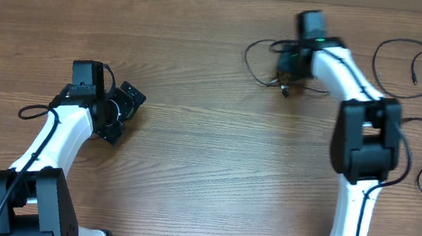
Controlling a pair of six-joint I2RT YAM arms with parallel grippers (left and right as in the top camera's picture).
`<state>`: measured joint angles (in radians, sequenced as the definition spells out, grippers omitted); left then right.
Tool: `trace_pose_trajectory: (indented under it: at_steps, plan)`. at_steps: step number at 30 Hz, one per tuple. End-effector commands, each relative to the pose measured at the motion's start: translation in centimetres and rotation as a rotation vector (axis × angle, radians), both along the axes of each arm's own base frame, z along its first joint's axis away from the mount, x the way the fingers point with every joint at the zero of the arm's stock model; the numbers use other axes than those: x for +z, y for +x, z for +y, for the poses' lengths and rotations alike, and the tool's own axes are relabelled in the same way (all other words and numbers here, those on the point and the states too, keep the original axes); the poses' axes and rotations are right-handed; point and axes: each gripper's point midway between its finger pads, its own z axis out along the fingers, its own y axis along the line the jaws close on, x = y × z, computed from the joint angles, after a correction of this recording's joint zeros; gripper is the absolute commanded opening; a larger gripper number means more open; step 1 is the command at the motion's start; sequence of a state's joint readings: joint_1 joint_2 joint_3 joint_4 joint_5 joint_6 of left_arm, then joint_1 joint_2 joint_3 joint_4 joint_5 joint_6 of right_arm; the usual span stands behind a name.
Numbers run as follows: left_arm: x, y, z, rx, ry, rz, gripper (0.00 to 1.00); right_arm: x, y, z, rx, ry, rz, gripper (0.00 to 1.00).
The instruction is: Untangle cables
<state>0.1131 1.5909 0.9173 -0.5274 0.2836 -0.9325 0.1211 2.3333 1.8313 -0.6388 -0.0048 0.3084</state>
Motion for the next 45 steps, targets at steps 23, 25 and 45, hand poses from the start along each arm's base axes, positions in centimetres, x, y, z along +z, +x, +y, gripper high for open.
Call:
trace_pose_trajectory:
  at_steps: [23,25,45]
  plan:
    - [0.2,0.2,0.5,-0.008,0.039,-0.011,1.00,8.0,2.1,-4.7,0.060,-0.085,-0.180,1.00]
    - [0.2,0.2,0.5,-0.008,0.039,-0.011,0.99,9.4,0.5,-4.3,0.067,-0.060,-0.146,1.00]
    - [0.2,0.2,0.5,-0.008,0.039,-0.011,0.99,0.7,-9.4,2.8,-0.952,0.382,0.301,0.92]
